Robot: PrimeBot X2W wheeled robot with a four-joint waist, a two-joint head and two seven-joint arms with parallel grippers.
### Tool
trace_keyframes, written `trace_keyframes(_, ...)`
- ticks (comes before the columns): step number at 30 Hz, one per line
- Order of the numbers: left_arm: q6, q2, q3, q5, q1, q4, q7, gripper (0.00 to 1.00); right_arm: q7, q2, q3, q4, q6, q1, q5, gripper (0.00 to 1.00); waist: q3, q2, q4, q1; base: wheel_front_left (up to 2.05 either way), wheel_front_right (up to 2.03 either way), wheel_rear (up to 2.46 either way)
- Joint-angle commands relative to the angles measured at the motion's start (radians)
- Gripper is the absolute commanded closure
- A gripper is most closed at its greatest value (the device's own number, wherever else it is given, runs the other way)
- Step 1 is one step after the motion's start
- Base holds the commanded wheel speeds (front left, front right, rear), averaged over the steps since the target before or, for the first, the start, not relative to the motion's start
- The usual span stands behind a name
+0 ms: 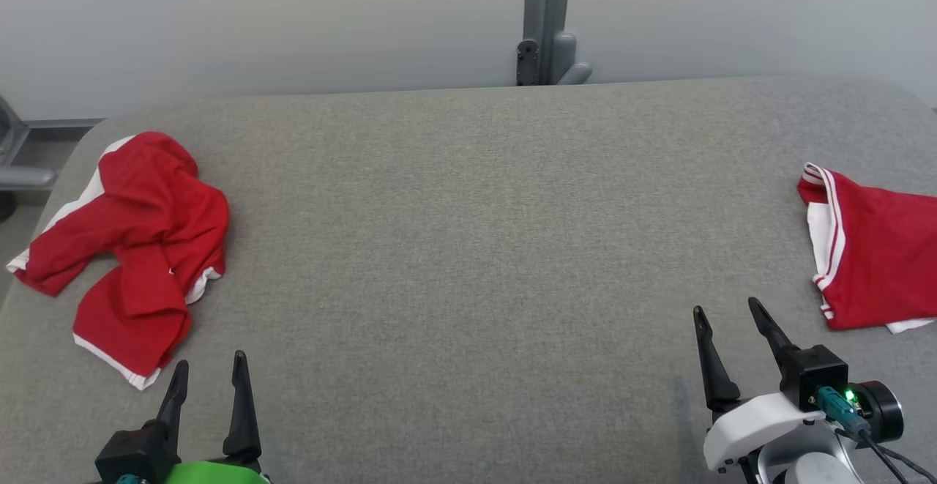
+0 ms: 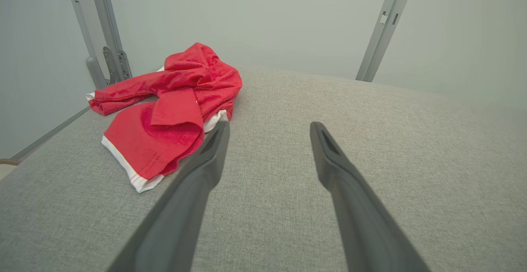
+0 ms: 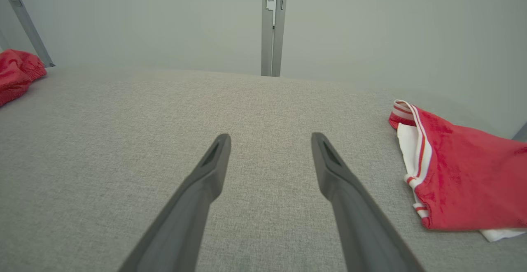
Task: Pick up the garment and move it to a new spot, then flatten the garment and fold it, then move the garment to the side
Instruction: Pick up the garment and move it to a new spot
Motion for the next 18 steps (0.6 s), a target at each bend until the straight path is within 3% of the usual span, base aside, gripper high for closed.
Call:
trace_keyframes(1, 0.006, 0.001, 0.002, -0.004, -0.010, -0.005, 0.000, 0.00, -0.003, 0.000, 0.004, -0.004, -0.002, -0.007, 0.007, 0.00, 0.001, 0.0108, 0.041, 0.0001, 0.00, 0.00, 0.00)
trace_keyframes(13, 0.013, 0.001, 0.013, -0.001, -0.013, -0.016, 0.000, 0.00, -0.003, 0.000, 0.047, -0.005, -0.002, -0.031, 0.031, 0.00, 0.020, 0.0108, 0.262, 0.0001, 0.00, 0.00, 0.00)
trace_keyframes(18, 0.011, 0.001, 0.028, -0.011, -0.002, -0.015, 0.000, 0.00, -0.003, 0.000, 0.084, 0.000, -0.002, -0.055, 0.042, 0.00, 0.029, 0.0108, 0.312, 0.0001, 0.00, 0.00, 0.00)
